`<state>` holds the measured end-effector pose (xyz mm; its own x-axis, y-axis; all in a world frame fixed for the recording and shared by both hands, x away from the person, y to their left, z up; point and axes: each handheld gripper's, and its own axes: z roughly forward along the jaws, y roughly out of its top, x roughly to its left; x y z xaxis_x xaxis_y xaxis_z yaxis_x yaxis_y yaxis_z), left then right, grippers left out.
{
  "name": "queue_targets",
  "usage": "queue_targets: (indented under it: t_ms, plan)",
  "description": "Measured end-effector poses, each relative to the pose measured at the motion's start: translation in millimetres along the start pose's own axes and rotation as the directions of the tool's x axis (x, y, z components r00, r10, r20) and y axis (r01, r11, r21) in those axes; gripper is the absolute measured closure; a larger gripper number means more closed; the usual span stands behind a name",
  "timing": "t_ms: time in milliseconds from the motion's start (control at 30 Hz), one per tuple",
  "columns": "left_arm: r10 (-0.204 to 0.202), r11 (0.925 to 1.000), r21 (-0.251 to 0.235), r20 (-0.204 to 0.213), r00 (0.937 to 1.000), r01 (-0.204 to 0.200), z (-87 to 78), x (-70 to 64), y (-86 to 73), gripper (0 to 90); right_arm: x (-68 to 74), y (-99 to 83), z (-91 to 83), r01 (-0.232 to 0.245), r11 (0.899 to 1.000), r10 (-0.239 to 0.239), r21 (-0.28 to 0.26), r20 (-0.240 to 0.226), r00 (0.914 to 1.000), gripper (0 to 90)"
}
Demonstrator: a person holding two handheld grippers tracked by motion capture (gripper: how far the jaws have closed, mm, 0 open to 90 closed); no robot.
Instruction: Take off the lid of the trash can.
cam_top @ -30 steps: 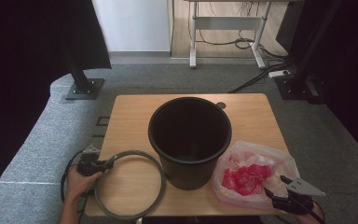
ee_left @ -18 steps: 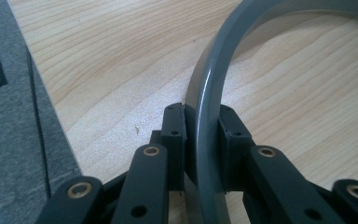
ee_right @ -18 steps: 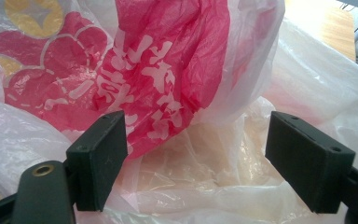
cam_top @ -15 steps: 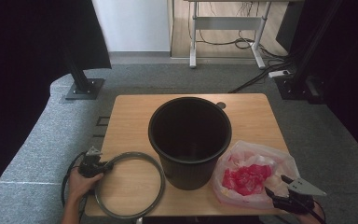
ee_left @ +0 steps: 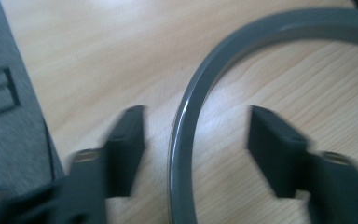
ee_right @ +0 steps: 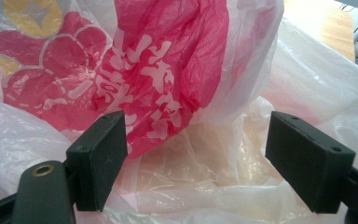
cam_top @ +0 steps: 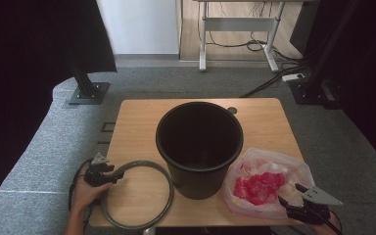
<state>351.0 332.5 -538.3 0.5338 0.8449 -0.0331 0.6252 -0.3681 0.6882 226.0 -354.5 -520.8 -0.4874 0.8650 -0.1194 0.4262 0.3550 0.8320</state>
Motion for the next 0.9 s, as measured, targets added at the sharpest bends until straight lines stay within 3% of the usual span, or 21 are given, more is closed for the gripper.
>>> queue_targets:
  t_ms: [200,333,667,900]
  plan:
    - [0.047,0.9987,-0.026,0.084,0.9954,-0.045,-10.7,-12.2,5.8,20.3,0.6,0.4,0.0,0.000,1.000,0.000,-0.003,-0.005,1.0000,20.4]
    - [0.082,0.9963,-0.033,0.105,0.9911,-0.079,-18.1,-22.5,9.4,15.8,1.2,0.7,0.2,0.003,1.000,-0.003,-0.004,-0.009,1.0000,20.4]
    - [0.130,0.9839,-0.131,0.056,0.9899,-0.122,-48.7,-56.3,5.2,15.8,-0.4,1.1,-1.0,0.005,1.000,-0.005,-0.013,-0.013,0.9999,20.4]
    - [0.176,0.9792,-0.115,0.068,0.9821,-0.167,-50.1,-72.0,-1.4,20.4,-1.3,2.7,-5.2,0.002,1.000,-0.002,-0.030,-0.018,0.9998,20.4]
